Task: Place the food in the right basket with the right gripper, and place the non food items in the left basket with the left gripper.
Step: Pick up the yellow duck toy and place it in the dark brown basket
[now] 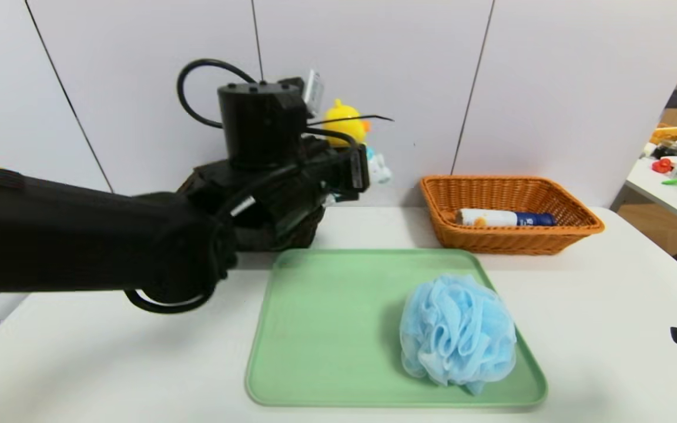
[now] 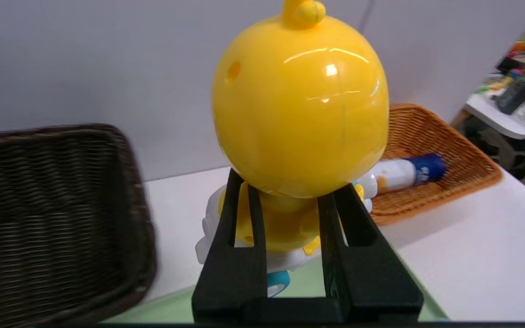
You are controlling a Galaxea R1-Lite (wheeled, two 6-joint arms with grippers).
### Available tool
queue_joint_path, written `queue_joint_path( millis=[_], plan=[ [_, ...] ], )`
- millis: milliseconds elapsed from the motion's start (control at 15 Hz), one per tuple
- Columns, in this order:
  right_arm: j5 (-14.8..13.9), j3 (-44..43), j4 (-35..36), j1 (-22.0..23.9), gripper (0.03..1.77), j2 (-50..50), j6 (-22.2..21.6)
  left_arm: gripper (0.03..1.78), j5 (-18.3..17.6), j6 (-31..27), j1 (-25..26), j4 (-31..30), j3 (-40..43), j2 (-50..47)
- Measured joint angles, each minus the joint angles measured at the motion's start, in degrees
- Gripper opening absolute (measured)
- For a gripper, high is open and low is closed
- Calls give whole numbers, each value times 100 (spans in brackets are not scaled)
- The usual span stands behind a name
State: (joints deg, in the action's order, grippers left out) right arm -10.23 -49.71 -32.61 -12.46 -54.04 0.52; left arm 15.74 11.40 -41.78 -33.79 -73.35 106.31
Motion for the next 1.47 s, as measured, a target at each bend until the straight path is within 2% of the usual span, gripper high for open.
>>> queue_joint_path(
  millis=[400, 600, 1067, 1333, 1467],
  plan=[
    [15, -30, 127, -7, 170, -78, 5, 35, -139, -534, 1769, 2611, -1030, -428],
    [17, -20, 124, -30, 170, -95, 7, 35, -188, -727, 2320, 3311, -1595, -201],
    [20, 32, 116, -44, 170, -116, 5, 35, -728, -881, 2844, 4796, -3037, 634],
    [20, 46, 113, -44, 170, -148, 7, 35, -778, -837, 2899, 5786, -3790, 1163],
    [17, 49, 116, -46, 170, -157, 7, 35, -772, -840, 2921, 5859, -3938, 1348]
  ],
)
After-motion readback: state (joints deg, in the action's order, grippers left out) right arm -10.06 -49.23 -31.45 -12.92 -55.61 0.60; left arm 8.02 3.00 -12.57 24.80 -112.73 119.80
